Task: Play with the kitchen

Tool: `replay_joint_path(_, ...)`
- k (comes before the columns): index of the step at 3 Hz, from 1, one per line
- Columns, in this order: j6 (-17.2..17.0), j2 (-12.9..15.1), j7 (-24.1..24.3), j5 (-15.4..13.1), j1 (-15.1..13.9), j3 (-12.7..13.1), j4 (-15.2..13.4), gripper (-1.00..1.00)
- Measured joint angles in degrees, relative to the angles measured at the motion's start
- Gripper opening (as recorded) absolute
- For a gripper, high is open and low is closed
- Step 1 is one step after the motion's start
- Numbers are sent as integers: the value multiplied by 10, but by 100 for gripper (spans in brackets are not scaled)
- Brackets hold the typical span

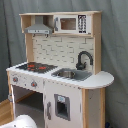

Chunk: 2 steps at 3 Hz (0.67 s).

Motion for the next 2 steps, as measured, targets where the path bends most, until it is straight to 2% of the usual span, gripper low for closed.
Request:
replay_joint_path(1,-12,0,-53,0,12,-12,-8,100)
replay_joint_path(2,-20,1,-107,0,42,-32,-34,100)
